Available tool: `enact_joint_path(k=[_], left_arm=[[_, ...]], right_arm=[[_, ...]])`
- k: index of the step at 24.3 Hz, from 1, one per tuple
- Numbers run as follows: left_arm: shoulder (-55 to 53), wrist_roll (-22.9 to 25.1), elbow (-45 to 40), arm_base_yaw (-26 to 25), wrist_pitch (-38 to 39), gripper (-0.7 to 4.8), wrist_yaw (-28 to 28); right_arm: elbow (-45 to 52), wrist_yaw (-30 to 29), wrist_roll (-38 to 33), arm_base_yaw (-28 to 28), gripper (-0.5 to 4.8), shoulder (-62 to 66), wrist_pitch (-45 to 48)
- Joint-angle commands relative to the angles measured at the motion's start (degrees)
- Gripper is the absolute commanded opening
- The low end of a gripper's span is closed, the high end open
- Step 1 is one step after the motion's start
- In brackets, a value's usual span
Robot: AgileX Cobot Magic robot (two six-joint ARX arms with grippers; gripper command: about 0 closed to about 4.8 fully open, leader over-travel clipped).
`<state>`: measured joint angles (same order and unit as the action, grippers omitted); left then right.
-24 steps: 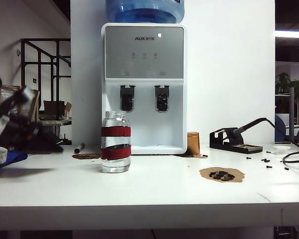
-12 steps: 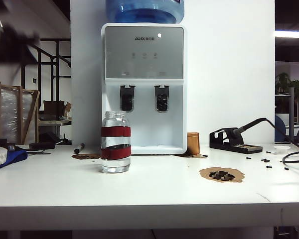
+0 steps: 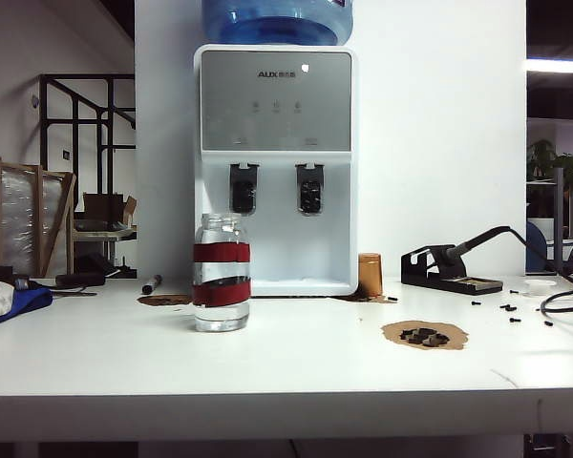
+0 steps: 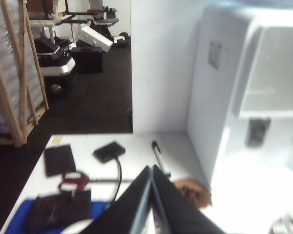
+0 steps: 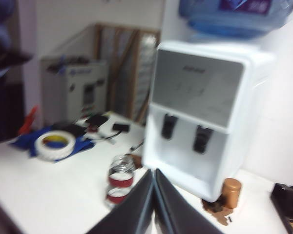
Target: Pick up the water bottle with two loops of red belts, then reach the front water dispenser and gently press the gray-black baffle horizontally to get a little water.
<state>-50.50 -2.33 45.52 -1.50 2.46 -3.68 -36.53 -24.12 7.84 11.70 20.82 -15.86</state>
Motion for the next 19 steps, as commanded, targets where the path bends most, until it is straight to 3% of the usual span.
enact_joint_path(k=[1,4,12,15,19], left_arm=[[9.1,2.6,-7.4,-0.1,-0.1,-0.05,1.4],[20.2,2.6,-14.5,-0.1,-0.2,-0.05,2.6],[44.9,2.6,-24.6,-0.1,5.5,-0.05,-0.5],[50.7,3.0,-26.2,-0.1,8.9,-0.05,-1.9],[50.4,5.0,-26.7,-0.1,10.0,-0.05,-1.7]], right_arm=[[6.8,8.6,-7.1,0.0,-0.04,-3.5,9.7],[11.8,14.6,-8.3,0.0,-0.04,-6.2,14.4],[22.2,12.8,-8.3,0.0,-0.04,-7.9,18.5],[24.7,12.2,-9.4,0.0,-0.04,-7.9,21.3],[26.8,12.4,-9.1,-0.1,-0.04,-7.8,22.6]])
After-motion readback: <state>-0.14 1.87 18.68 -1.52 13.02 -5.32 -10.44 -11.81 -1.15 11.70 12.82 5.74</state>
